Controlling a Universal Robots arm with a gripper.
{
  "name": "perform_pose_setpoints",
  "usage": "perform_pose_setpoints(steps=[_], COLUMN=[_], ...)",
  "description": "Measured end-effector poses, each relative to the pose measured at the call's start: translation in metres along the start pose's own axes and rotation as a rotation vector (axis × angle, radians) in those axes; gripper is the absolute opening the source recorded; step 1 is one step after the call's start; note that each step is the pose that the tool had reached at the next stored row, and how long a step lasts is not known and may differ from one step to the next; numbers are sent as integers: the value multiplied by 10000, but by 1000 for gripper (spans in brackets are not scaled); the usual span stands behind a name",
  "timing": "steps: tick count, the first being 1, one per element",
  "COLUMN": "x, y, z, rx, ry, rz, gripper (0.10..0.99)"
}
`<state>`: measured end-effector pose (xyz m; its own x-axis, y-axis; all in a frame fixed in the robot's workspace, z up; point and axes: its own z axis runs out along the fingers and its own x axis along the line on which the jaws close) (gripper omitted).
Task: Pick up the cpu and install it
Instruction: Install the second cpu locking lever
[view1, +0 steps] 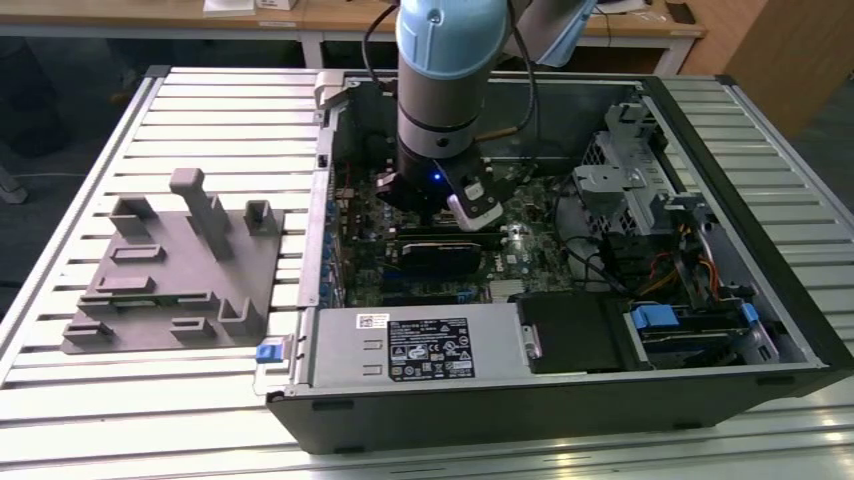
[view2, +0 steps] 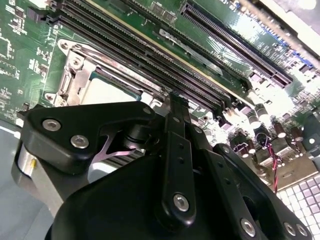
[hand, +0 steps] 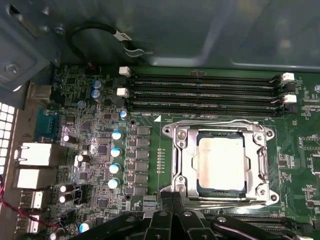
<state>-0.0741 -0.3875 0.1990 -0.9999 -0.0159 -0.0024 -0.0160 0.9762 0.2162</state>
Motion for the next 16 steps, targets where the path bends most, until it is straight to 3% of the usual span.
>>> perform_pose_setpoints(steps=[16], x=[20], y=[-12], z=[57], rx=[-203], ry=[-4], rz=[1], gripper=[106])
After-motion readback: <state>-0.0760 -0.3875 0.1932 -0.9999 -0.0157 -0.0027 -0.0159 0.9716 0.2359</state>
